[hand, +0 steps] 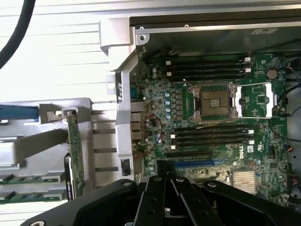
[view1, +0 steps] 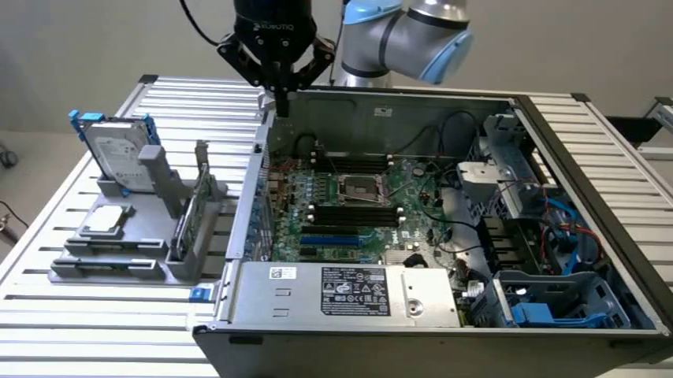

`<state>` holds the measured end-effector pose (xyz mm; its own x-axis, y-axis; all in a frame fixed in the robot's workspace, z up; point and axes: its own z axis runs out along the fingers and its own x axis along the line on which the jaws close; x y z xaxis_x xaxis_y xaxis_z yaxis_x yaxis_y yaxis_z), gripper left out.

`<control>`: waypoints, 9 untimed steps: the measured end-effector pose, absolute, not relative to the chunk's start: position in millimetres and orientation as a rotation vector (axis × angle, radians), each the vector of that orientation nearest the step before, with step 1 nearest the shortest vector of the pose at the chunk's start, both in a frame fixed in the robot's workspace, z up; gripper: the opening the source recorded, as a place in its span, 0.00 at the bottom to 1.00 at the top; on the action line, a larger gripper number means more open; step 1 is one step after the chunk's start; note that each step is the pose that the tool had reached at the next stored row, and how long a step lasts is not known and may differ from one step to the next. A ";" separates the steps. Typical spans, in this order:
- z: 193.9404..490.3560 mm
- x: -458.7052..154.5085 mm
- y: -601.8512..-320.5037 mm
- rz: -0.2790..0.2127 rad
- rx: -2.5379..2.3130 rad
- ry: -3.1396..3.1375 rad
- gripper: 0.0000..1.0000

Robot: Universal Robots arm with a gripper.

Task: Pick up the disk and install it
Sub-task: 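Reach for the disk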

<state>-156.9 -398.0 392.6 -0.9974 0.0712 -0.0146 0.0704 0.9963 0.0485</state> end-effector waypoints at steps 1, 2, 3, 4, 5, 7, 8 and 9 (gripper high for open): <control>392.6 -161.3 -397.8 0.075 0.111 3.123 0.11; 392.6 -165.8 -397.7 0.075 0.111 3.124 0.11; 392.7 -170.4 -397.4 0.075 0.111 3.126 0.11; 392.6 -174.8 -397.2 0.075 0.111 3.127 0.11; 392.6 -179.6 -396.8 0.075 0.111 3.129 0.11; 392.6 -188.6 -395.8 0.075 0.111 3.131 0.11; 392.6 -193.1 -395.3 0.075 0.111 3.132 0.11; 392.6 -197.6 -394.8 0.075 0.111 3.133 0.11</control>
<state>-197.6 -394.8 392.6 -0.9975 0.0712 -0.0040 0.0709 0.9963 0.0477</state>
